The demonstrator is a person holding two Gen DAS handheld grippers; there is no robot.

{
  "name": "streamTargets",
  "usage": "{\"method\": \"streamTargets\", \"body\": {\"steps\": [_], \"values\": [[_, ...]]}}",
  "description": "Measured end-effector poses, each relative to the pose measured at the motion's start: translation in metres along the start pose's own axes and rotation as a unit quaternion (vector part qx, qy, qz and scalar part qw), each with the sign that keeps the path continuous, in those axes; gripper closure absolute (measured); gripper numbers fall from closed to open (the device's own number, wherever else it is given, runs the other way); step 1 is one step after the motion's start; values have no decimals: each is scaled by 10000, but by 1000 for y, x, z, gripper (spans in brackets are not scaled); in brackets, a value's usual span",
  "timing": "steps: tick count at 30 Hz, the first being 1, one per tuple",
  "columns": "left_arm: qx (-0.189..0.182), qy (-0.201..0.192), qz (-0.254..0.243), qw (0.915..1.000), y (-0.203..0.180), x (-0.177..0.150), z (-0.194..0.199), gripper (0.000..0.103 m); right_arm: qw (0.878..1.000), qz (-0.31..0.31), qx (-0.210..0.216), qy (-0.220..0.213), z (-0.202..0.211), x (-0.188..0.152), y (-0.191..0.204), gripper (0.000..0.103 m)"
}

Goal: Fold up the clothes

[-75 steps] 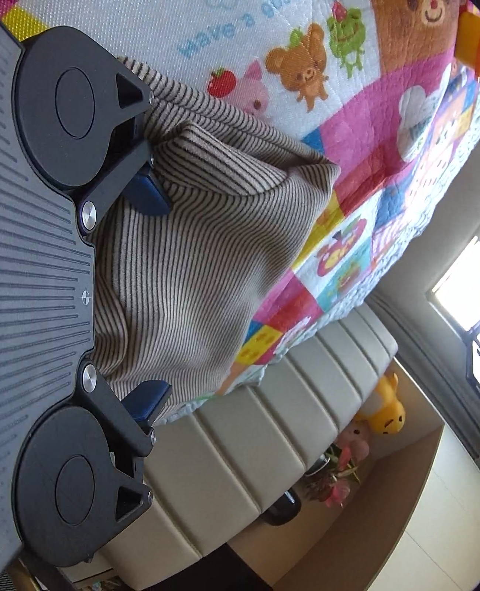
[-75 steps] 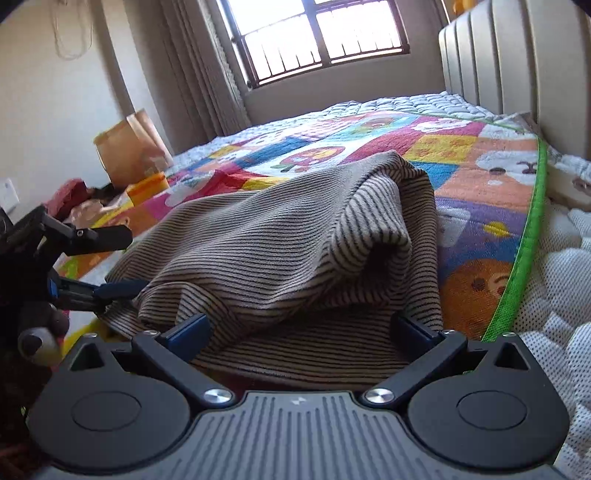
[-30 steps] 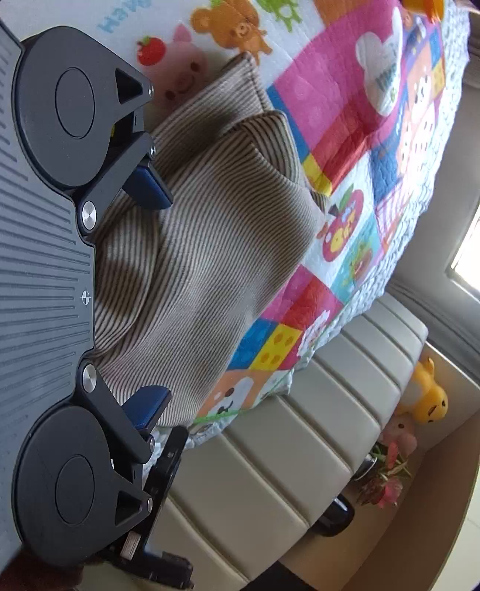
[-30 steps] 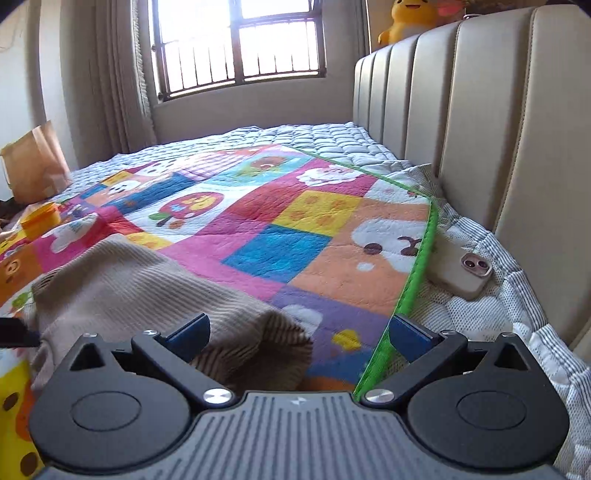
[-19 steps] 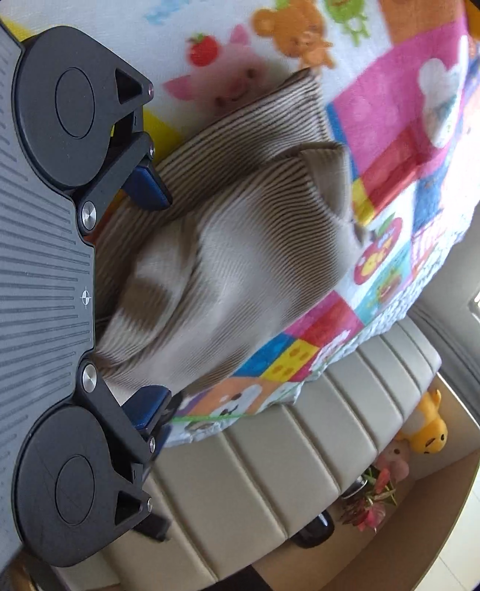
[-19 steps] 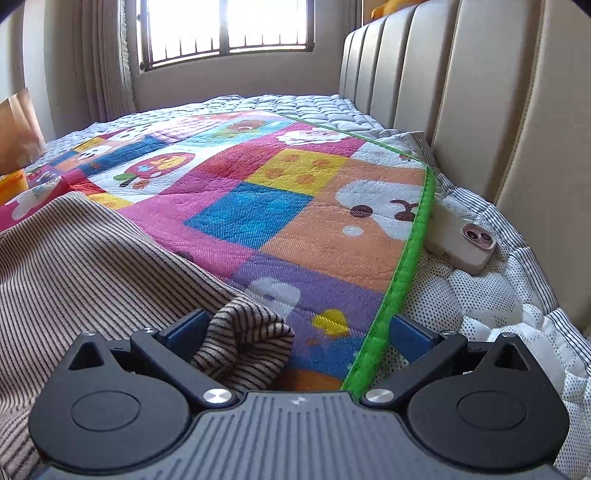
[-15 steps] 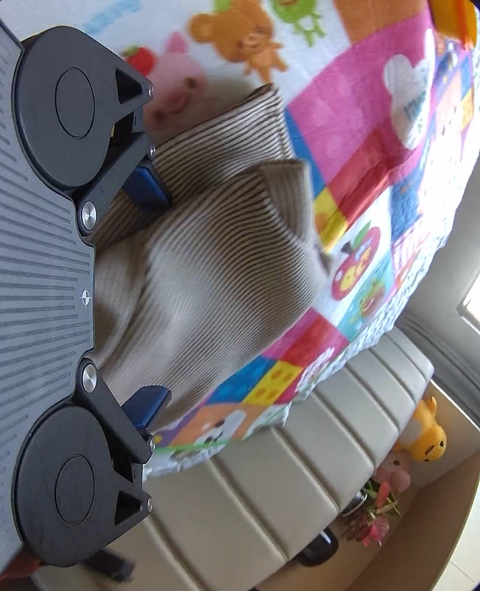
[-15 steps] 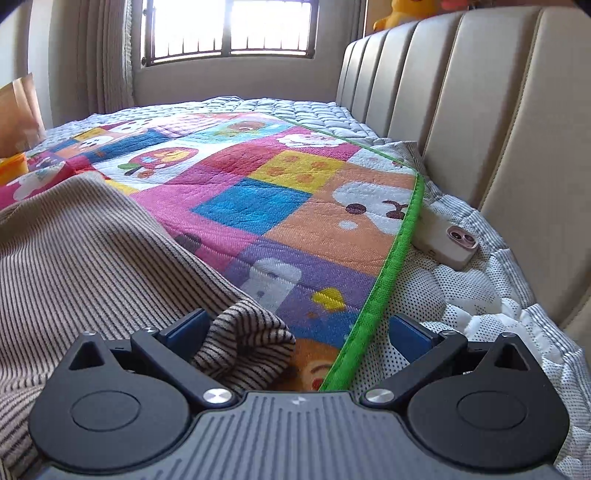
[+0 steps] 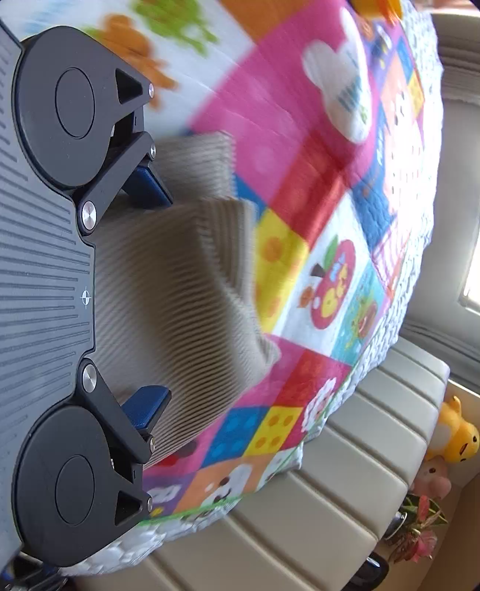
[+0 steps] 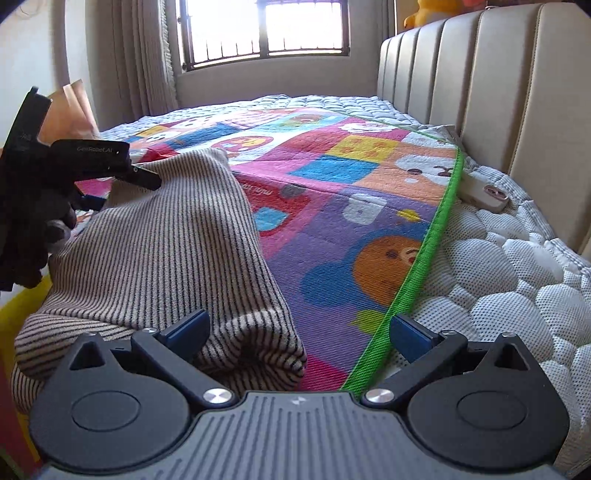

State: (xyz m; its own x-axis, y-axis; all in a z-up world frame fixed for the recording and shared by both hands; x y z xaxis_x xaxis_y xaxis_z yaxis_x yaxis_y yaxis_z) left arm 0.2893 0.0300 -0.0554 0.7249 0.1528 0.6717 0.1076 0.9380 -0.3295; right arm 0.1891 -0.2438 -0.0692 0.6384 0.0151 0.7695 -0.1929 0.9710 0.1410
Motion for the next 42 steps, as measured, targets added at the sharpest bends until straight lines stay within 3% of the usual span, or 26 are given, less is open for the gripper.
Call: {"method": "streamTargets", "body": {"steps": [3, 5, 6, 11, 13, 15, 20, 23, 26, 28, 31, 33, 36, 42], "values": [[-469, 69, 417, 9980, -10, -35, 40, 0, 9996, -111, 275, 32, -1, 3, -4, 0], [-991, 173, 814, 9916, -18, -55, 56, 0, 9988, -164, 455, 58, -1, 8, -8, 0], [-1042, 191, 845, 9908, -20, -58, 56, 0, 9984, -226, 524, -49, 4, 14, -11, 0], [-1043, 245, 801, 9910, -29, -64, 47, 1, 9974, -432, 433, -381, 13, 35, -23, 0], [-1044, 267, 783, 9911, -32, -66, 43, 10, 9987, -300, 222, -340, 8, 31, -22, 0], [-764, 262, 602, 9949, -30, -62, 35, 31, 9997, -49, 45, -227, 2, 21, -17, 0], [-541, 195, 170, 9982, -21, -48, 24, 40, 9996, 200, -128, -164, 2, -2, 9, 5], [-298, 99, -81, 9995, -6, -37, 19, 43, 9993, 333, 162, -112, 9, -10, 35, 6], [-318, 134, 158, 9993, 4, -30, 23, 44, 9978, 540, 370, -139, 12, -19, 56, 6], [-206, 133, 0, 9997, 3, -32, 30, 40, 9962, 767, 310, -272, 14, -18, 58, 4], [38, 79, -297, 9995, 1, -40, 41, 31, 9964, 540, 605, -255, 23, -5, 50, 0], [223, 35, -439, 9988, 2, -47, 50, 17, 9956, 378, 794, -323, 31, 4, 46, 0], [266, 0, -485, 9985, 2, -61, 62, 16, 9950, 272, 829, -491, 39, 9, 44, 0], [73, -116, -314, 9994, 4, -74, 85, 11, 9985, 418, 331, -72, 13, -22, 49, 0]]}}
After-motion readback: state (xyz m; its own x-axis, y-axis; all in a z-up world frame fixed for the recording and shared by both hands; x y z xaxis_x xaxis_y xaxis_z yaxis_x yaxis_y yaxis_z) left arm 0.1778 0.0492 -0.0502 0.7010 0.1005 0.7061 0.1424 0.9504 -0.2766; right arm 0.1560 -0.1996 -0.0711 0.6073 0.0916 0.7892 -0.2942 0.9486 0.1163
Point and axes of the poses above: each gripper's, at about its wrist camera, not at the fingertips, and z roughly against the way its jaws point, y to its left, x to its top, the point moved 8 cm from there along -z, roughly the way its jaws point, and after that the axes turned 4 degrees about -z, right-handed, at the moved point
